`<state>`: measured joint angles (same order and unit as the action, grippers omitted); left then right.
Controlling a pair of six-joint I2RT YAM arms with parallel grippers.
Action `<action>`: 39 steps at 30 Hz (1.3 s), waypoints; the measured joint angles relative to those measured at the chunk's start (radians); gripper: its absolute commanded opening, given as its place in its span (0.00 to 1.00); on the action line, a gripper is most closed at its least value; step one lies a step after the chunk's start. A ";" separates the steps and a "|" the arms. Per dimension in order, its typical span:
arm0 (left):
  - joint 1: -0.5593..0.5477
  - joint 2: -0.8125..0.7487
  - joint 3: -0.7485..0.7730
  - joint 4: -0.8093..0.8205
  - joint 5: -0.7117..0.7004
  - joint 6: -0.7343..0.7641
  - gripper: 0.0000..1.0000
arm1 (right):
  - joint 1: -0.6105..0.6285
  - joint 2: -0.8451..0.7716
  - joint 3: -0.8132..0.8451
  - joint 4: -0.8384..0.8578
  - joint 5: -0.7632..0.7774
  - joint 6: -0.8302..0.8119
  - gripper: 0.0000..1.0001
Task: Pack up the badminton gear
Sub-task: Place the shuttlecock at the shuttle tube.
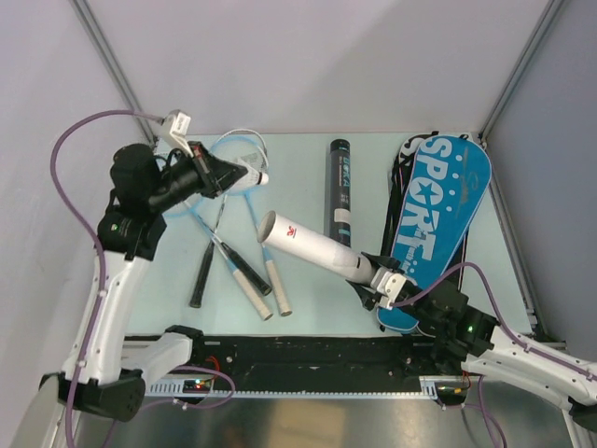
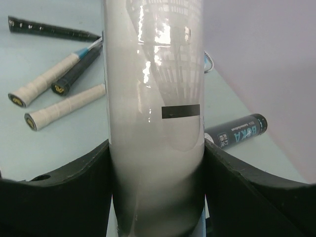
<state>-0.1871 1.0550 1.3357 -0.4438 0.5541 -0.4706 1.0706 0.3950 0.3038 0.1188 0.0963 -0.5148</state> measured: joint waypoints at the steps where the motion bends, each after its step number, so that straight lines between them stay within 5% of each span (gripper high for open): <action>1: 0.000 -0.026 -0.006 -0.010 0.010 0.000 0.00 | 0.000 0.003 0.000 -0.012 -0.005 -0.008 0.40; 16: 0.000 -0.299 -0.089 -0.124 0.222 0.000 0.00 | 0.032 -0.018 0.000 -0.089 0.026 -0.033 0.38; 39: -0.007 -0.315 -0.231 -0.158 0.351 -0.011 0.00 | 0.041 0.100 0.000 0.056 0.016 -0.113 0.38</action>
<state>-0.1944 0.7395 1.1046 -0.6022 0.9047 -0.4812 1.1118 0.4953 0.3038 0.1749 0.1127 -0.6277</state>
